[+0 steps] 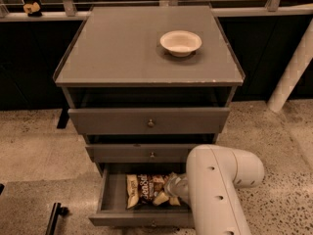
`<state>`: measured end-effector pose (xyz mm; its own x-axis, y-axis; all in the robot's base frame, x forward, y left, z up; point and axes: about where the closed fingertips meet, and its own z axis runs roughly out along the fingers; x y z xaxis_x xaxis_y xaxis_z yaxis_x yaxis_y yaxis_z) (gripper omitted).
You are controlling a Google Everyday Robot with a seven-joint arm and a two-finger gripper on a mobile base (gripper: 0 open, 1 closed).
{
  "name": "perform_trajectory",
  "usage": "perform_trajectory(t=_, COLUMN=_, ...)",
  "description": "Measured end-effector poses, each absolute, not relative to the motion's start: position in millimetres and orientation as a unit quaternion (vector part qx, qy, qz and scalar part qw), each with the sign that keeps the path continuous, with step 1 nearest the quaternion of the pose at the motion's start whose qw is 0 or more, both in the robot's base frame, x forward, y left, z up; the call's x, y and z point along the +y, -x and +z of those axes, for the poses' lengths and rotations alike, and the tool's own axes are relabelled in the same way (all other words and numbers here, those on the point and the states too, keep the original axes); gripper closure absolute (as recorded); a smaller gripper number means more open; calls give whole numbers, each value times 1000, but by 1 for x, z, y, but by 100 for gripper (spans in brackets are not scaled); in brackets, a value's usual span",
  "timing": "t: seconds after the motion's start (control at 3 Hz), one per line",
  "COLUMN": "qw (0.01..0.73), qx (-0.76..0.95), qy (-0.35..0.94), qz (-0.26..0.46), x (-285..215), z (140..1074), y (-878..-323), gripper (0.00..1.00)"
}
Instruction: Pick brown chip bag from bottom drawer and place on counter
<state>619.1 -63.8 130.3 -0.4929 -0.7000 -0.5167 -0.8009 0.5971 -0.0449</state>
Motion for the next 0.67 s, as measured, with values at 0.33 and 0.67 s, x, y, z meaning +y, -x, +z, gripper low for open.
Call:
perform_trajectory(t=0.33, qw=250, qx=858, qy=437, qz=101, x=-64, z=130, y=-619, gripper=18)
perform_trajectory(t=0.67, qw=250, qx=858, qy=437, qz=101, x=-64, z=130, y=-619, gripper=41)
